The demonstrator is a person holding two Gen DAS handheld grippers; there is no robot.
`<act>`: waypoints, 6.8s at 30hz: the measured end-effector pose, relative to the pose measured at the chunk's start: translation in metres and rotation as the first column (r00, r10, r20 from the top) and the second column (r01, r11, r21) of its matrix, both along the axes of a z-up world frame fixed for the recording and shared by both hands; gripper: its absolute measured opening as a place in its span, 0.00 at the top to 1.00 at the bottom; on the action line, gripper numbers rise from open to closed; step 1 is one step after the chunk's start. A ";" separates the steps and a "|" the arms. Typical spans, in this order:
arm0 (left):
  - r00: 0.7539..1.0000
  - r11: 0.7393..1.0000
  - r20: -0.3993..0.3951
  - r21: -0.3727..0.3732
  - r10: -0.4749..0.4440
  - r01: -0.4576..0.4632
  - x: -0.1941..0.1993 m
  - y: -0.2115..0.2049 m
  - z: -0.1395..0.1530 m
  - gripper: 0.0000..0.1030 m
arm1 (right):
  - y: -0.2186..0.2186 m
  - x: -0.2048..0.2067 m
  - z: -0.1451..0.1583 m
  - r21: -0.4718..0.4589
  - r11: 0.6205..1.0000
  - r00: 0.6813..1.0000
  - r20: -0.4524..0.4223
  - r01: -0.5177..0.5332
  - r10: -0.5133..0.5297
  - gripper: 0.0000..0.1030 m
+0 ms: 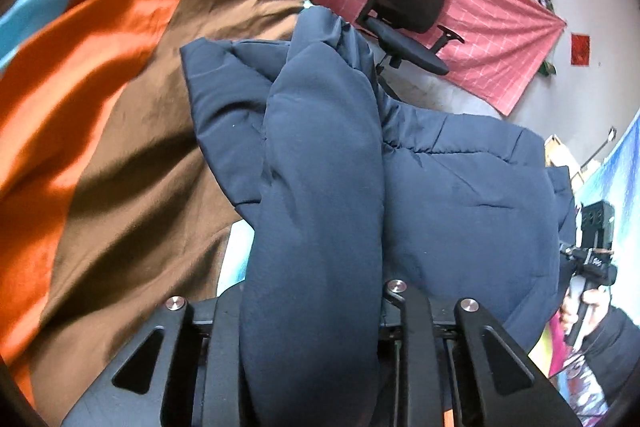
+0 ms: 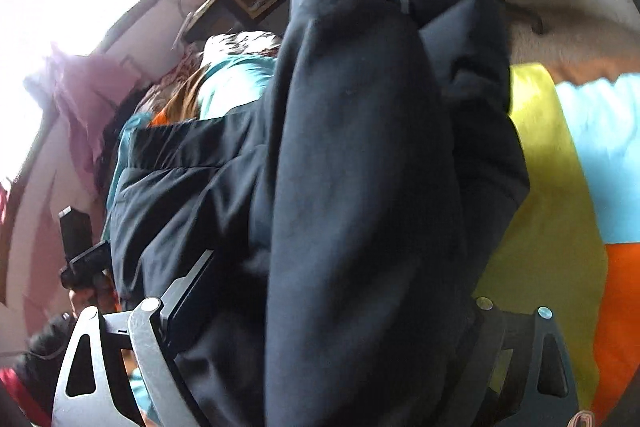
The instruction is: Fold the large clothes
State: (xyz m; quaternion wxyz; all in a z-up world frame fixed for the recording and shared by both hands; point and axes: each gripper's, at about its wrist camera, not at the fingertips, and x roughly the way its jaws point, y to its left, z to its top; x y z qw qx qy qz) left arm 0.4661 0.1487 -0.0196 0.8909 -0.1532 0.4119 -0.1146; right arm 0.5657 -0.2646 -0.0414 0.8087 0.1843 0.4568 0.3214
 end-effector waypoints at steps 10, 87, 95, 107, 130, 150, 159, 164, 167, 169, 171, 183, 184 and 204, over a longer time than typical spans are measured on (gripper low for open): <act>0.999 0.999 -0.020 -0.004 0.048 -0.048 -0.017 -0.005 0.007 0.86 | 0.019 -0.030 0.022 -0.076 0.996 0.997 0.066 0.037 -0.032 0.46; 0.942 0.927 0.254 0.247 0.219 -0.282 -0.180 -0.059 0.076 0.12 | 0.017 -0.160 0.047 -0.277 0.905 0.908 0.360 0.322 -0.212 0.00; 0.924 0.939 0.337 0.220 0.180 -0.263 -0.209 -0.101 0.088 0.09 | 0.025 -0.202 0.069 -0.239 0.910 0.871 0.444 0.340 -0.209 0.00; 0.887 0.937 0.453 0.265 0.088 -0.229 -0.260 -0.144 0.102 0.03 | 0.027 -0.273 0.099 -0.170 0.909 0.789 0.574 0.379 -0.221 0.00; 0.885 0.912 0.434 0.271 0.171 -0.309 -0.339 -0.138 0.092 0.02 | 0.043 -0.373 0.106 -0.105 0.936 0.752 0.628 0.337 -0.201 0.00; 0.873 0.917 0.448 0.235 0.193 -0.323 -0.394 -0.143 0.075 0.02 | 0.055 -0.435 0.101 -0.082 0.939 0.729 0.654 0.335 -0.203 0.00; 0.885 0.917 0.441 0.272 0.152 -0.293 -0.402 -0.158 0.057 0.02 | 0.061 -0.455 0.074 -0.121 0.933 0.740 0.647 0.340 -0.185 0.00; 0.890 0.912 0.436 0.297 0.136 -0.285 -0.403 -0.159 0.049 0.02 | 0.058 -0.459 0.060 -0.149 0.929 0.752 0.636 0.339 -0.173 0.00; 0.898 0.908 0.421 0.314 0.128 -0.277 -0.403 -0.161 0.042 0.02 | 0.053 -0.458 0.056 -0.135 0.932 0.762 0.620 0.336 -0.185 0.00; 0.902 0.909 0.413 0.318 0.124 -0.271 -0.402 -0.162 0.038 0.02 | 0.051 -0.458 0.055 -0.131 0.929 0.763 0.615 0.347 -0.199 0.00; 0.903 0.905 0.411 0.327 0.121 -0.271 -0.402 -0.162 0.037 0.02 | 0.051 -0.456 0.052 -0.135 0.927 0.769 0.606 0.351 -0.203 0.00; 0.901 0.903 0.419 0.336 0.111 -0.268 -0.404 -0.162 0.037 0.02 | 0.055 -0.458 0.047 -0.162 0.922 0.779 0.597 0.351 -0.192 0.00; 0.901 0.902 0.421 0.339 0.109 -0.267 -0.405 -0.162 0.037 0.02 | 0.054 -0.457 0.047 -0.160 0.922 0.780 0.595 0.352 -0.194 0.00; 0.898 0.901 0.430 0.348 0.091 -0.258 -0.405 -0.165 0.038 0.02 | 0.047 -0.458 0.048 -0.144 0.920 0.775 0.594 0.364 -0.214 0.00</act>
